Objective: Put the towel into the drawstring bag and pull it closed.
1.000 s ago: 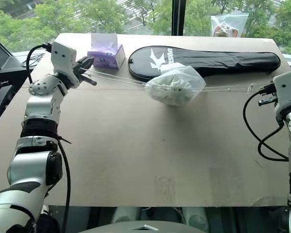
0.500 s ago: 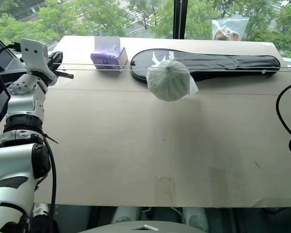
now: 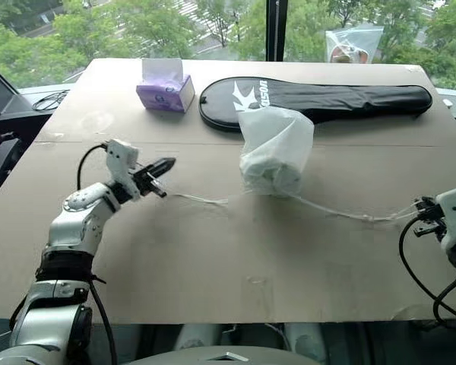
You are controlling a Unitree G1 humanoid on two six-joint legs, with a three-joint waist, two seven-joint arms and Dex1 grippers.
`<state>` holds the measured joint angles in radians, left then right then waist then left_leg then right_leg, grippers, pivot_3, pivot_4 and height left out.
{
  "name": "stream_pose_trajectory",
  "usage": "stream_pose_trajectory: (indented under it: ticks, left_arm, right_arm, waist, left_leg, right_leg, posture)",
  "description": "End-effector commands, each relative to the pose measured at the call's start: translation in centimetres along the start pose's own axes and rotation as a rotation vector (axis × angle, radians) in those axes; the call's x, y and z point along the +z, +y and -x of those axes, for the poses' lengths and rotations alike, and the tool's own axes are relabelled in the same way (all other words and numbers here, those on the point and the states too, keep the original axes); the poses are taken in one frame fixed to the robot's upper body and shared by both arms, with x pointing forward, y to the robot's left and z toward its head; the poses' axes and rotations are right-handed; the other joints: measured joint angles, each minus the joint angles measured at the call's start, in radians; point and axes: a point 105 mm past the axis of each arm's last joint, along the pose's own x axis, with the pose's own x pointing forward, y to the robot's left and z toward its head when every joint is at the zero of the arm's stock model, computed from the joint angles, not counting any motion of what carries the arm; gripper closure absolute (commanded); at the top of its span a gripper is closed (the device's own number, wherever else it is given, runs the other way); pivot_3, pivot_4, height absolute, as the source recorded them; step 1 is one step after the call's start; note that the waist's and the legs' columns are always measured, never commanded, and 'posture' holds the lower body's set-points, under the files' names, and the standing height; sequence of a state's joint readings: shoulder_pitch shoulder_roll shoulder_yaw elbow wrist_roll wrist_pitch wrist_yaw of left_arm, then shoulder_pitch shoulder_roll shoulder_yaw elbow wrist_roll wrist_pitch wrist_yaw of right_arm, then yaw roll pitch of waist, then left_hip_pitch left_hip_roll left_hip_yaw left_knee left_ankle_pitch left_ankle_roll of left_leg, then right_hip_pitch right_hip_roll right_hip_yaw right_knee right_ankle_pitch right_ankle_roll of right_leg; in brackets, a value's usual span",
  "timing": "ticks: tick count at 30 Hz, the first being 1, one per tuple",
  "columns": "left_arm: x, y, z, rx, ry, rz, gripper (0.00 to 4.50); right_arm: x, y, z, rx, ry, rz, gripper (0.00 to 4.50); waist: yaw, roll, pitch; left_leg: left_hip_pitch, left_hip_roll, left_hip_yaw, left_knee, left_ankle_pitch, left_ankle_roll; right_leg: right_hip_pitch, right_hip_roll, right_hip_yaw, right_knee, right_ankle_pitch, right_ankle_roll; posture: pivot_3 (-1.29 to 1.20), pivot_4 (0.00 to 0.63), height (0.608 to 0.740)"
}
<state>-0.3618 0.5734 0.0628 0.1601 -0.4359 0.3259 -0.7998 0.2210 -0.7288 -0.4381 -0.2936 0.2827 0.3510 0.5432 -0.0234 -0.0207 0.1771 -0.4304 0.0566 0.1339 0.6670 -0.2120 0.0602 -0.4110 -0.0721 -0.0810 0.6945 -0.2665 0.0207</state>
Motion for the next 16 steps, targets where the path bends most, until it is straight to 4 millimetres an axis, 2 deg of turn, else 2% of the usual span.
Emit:
stream_pose_trajectory:
  ticks: [1,2,4,5,6,8,12,16]
  left_arm:
    - [0.4,-2.3,1.5,-0.128,0.057,-0.027,3.29]
    - [0.0,-2.7,2.0,-0.155,0.083,-0.018,2.69]
    - [-0.4,-3.6,3.4,-0.217,0.123,-0.011,2.09]
    - [-0.4,-3.9,4.0,-0.237,0.127,-0.016,1.54]
    - [-0.2,-4.1,4.5,-0.243,0.121,-0.014,1.05]
    - [0.4,-4.0,5.3,-0.231,0.101,0.004,0.13]
    - [1.7,-4.7,6.7,-0.202,0.051,0.031,0.05]
    - [2.4,-5.4,7.2,-0.158,0.006,0.049,0.05]
  right_arm:
    - [1.4,3.6,0.6,0.172,-0.026,0.006,2.1]
    - [1.4,4.4,1.0,0.216,-0.019,-0.002,1.43]
    - [1.2,5.9,1.9,0.301,0.002,-0.023,0.85]
    - [1.3,6.5,2.5,0.336,0.001,-0.018,0.3]
    - [1.4,6.7,2.8,0.346,-0.005,-0.021,0.0]
    - [2.2,7.2,3.5,0.369,-0.043,-0.046,0.0]
    - [4.3,7.7,4.5,0.347,-0.154,-0.084,0.0]
    - [4.4,7.4,4.6,0.278,-0.179,-0.097,0.0]
  waist:
    - [0.002,0.001,-0.001]
    - [0.003,0.001,-0.002]
    - [0.008,0.004,-0.003]
    - [0.01,0.004,-0.003]
    - [0.012,0.004,-0.003]
    - [0.014,0.003,-0.003]
    - [0.016,0.003,-0.003]
    - [0.016,0.003,-0.003]
  left_leg:
    - [0.0,0.0,-0.001,0.0,-0.001,0.002]
    - [0.001,0.001,-0.003,0.0,-0.002,0.002]
    - [0.001,0.001,-0.004,0.0,-0.002,0.002]
    - [0.001,0.001,-0.004,-0.001,-0.002,0.002]
    - [0.001,0.001,-0.004,-0.001,-0.002,0.002]
    - [-0.001,0.001,-0.004,-0.001,-0.003,0.001]
    - [-0.001,0.0,-0.005,0.0,-0.004,-0.001]
    - [-0.001,0.0,-0.006,-0.001,-0.005,-0.002]
  right_leg:
    - [0.0,0.0,-0.001,0.0,0.0,-0.001]
    - [0.0,0.001,-0.001,0.001,0.001,-0.002]
    - [0.001,0.001,-0.002,0.001,0.001,-0.003]
    - [0.0,0.001,-0.002,0.0,0.001,-0.003]
    - [0.0,0.0,-0.002,0.0,0.0,-0.003]
    - [0.0,-0.001,-0.002,-0.001,0.0,-0.004]
    - [0.0,-0.002,-0.003,-0.002,-0.001,-0.006]
    - [0.0,-0.002,-0.003,-0.003,-0.002,-0.006]
  posture:
    - [0.0,0.15,0.74]
    - [0.0,0.15,0.74]
    - [0.0,0.15,0.74]
    - [0.0,0.15,0.74]
    - [0.0,0.15,0.74]
    - [0.0,0.15,0.74]
    - [0.0,0.15,0.74]
    - [0.0,0.15,0.74]
